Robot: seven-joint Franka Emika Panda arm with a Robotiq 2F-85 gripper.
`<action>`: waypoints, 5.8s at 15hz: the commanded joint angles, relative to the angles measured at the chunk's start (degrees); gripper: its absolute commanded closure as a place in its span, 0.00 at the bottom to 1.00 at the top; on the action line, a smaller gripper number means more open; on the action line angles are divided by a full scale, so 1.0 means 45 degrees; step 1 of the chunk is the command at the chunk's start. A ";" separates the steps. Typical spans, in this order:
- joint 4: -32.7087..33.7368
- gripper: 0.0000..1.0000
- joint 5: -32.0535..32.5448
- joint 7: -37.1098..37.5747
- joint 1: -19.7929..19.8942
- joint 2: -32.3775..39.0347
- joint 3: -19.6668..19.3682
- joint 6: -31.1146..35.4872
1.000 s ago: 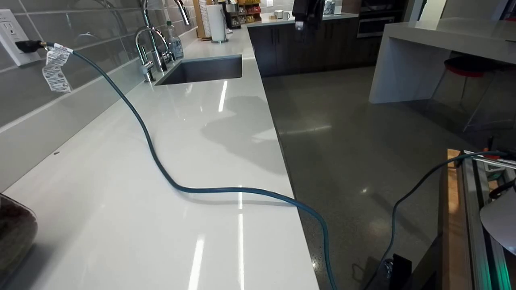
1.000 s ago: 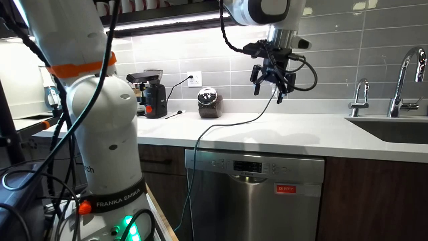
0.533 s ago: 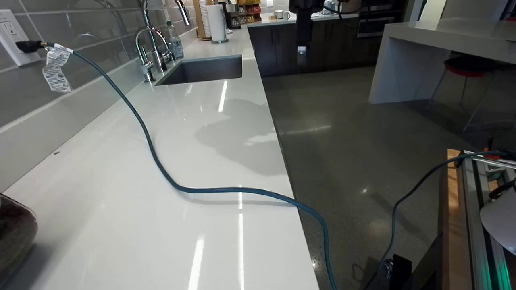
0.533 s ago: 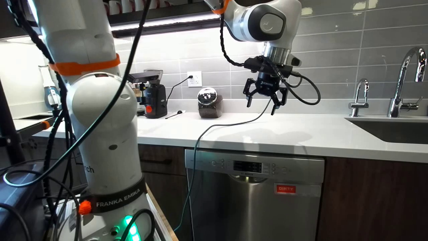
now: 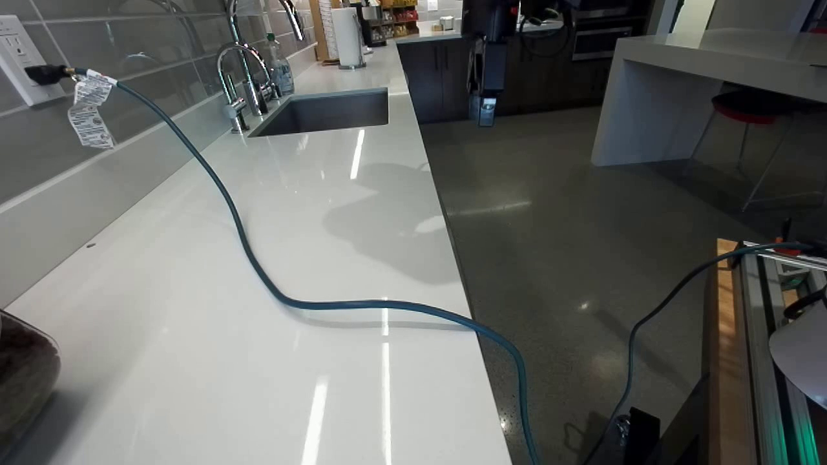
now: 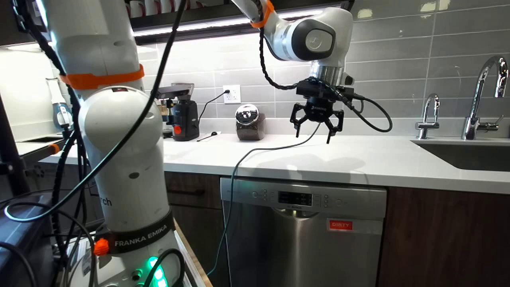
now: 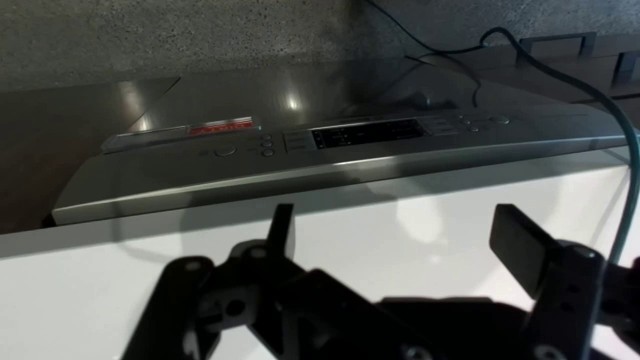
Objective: Press the top right button of the dish washing machine
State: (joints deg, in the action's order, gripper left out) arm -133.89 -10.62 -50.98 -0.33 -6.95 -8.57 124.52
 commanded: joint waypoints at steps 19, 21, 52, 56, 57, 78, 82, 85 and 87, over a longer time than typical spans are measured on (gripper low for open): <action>-0.2805 0.00 -0.1826 -0.2913 0.0584 0.1730 0.0202 0.5173; -0.2739 0.00 -0.2063 -0.3092 0.0677 0.2053 0.0292 0.5235; -0.2782 0.49 -0.7518 -0.8895 0.1649 0.3903 0.2047 0.8204; -0.2660 0.80 -0.8807 -1.0402 0.1816 0.4212 0.2209 0.8199; -0.2645 0.87 -0.9064 -1.0795 0.1848 0.4301 0.2245 0.8275; -0.1265 1.00 -1.1621 -1.4444 0.2360 0.6015 0.2534 0.8075; -0.1023 1.00 -1.1948 -1.4705 0.2436 0.6231 0.2633 0.8034; -0.0849 1.00 -1.2088 -1.4811 0.2525 0.6359 0.2738 0.7903; -0.0751 1.00 -1.2168 -1.4855 0.2569 0.6437 0.2798 0.7860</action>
State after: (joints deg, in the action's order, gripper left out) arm -138.89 -62.91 -115.09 10.12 20.37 2.97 160.64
